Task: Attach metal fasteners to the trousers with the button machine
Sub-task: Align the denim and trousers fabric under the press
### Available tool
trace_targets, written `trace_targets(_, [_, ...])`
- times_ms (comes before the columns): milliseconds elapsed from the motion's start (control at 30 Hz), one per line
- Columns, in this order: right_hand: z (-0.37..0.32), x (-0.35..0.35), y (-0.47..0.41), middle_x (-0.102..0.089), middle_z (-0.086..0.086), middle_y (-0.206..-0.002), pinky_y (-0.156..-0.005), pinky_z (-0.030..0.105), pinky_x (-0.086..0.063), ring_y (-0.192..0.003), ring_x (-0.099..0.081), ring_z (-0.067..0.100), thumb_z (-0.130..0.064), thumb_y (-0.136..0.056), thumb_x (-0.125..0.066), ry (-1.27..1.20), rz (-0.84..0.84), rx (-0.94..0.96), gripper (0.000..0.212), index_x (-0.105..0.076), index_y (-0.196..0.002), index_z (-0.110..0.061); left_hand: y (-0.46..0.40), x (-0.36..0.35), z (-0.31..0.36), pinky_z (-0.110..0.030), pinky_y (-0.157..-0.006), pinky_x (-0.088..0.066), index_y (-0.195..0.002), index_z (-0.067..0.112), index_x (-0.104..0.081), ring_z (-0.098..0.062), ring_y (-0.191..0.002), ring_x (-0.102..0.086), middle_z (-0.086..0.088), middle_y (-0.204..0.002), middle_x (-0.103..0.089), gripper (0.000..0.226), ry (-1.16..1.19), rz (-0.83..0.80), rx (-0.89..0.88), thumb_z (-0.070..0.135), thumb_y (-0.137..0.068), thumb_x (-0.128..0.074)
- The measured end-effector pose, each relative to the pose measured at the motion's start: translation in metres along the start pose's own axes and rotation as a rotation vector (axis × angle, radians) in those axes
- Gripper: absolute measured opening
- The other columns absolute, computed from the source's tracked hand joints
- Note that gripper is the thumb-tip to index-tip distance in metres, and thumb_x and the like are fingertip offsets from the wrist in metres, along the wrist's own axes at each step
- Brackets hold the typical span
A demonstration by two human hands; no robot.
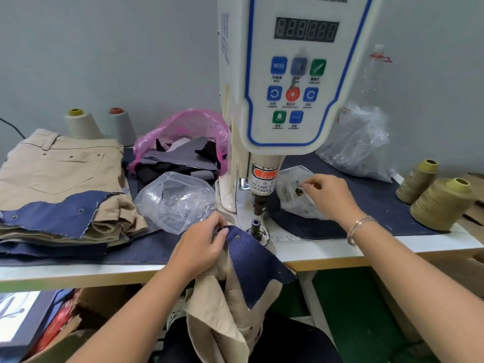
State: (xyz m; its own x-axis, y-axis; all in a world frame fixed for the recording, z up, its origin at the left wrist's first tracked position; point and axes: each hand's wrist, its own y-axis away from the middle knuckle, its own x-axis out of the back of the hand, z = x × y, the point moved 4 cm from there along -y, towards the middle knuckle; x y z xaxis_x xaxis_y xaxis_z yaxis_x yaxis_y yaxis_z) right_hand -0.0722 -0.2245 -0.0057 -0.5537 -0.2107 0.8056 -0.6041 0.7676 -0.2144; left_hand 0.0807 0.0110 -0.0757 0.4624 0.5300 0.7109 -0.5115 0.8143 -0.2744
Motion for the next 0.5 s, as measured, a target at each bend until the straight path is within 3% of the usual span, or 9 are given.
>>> trace_targets(100, [-0.01, -0.017, -0.02, -0.064, 0.006, -0.1, -0.067, 0.03, -0.04, -0.084, -0.056, 0.027, -0.023, -0.094, -0.045, 0.436, -0.172, 0.08, 0.026, -0.07, -0.1, -0.027, 0.0, 0.0, 0.001, -0.039, -0.068, -0.046, -0.085, 0.033, -0.043, -0.014, -0.073, -0.054, 0.012, -0.073, -0.056, 0.003, -0.052, -0.009, -0.015, 0.033, -0.086, -0.046])
trace_targets(200, [-0.016, -0.035, -0.03, -0.061, 0.009, -0.109, -0.076, 0.034, -0.044, -0.097, -0.059, 0.03, -0.021, -0.095, -0.042, 0.669, -0.289, 0.062, 0.029, -0.066, -0.111, -0.02, 0.002, 0.0, 0.001, -0.039, -0.067, -0.046, -0.084, 0.031, -0.043, -0.015, -0.073, -0.054, 0.01, -0.073, -0.056, 0.004, -0.05, -0.006, -0.017, 0.034, -0.085, -0.045])
trace_targets(500, [-0.015, -0.05, -0.036, -0.063, 0.007, -0.11, -0.07, 0.034, -0.039, -0.101, -0.062, 0.029, -0.012, -0.094, -0.046, 0.81, -0.233, 0.104, 0.023, -0.062, -0.11, -0.014, -0.001, -0.002, -0.002, -0.037, -0.067, -0.045, -0.084, 0.029, -0.046, -0.013, -0.073, -0.052, 0.012, -0.073, -0.056, 0.011, -0.048, 0.007, -0.001, 0.024, -0.089, -0.054])
